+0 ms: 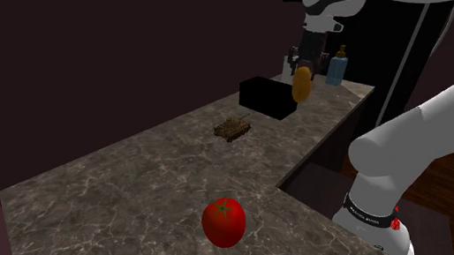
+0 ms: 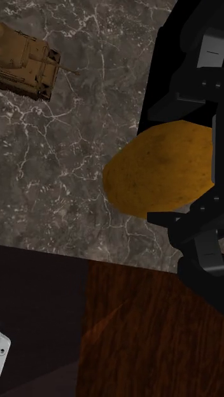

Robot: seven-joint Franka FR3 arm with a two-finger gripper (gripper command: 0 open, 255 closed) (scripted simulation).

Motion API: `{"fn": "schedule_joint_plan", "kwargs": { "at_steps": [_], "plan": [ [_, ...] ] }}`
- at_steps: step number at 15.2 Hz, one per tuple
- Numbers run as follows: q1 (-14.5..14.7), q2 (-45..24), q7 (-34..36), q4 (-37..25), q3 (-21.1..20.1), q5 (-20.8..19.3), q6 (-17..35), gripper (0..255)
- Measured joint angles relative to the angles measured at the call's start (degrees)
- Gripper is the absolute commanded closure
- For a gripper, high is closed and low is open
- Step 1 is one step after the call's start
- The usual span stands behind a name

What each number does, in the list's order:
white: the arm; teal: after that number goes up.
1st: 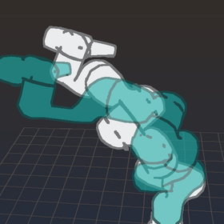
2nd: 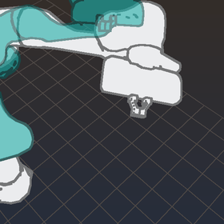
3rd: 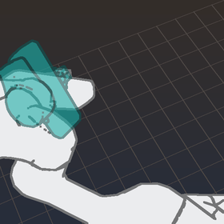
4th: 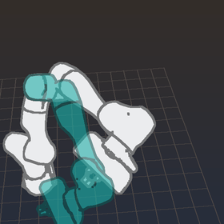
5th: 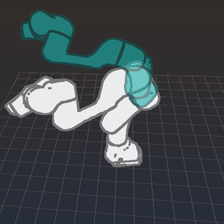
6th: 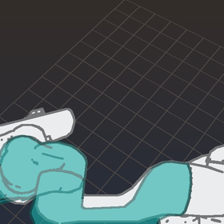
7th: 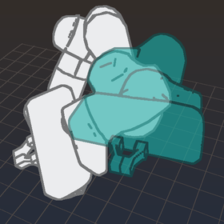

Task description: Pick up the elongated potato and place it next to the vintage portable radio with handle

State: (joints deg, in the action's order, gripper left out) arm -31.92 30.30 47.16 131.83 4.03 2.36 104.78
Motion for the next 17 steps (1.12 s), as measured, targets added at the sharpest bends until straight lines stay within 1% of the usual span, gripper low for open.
{"fn": "schedule_joint_plan", "kwargs": {
  "at_steps": [6, 12, 17],
  "plan": [
    [-2.73, -4.76, -8.41, -4.81, 6.60, -2.14, -0.39, 255],
    [-5.02, -10.52, -16.84, -10.15, 12.85, -2.92, -0.34, 255],
    [-5.33, -11.97, -18.37, -8.57, 13.92, -2.83, 2.60, 255]
  ]
}}
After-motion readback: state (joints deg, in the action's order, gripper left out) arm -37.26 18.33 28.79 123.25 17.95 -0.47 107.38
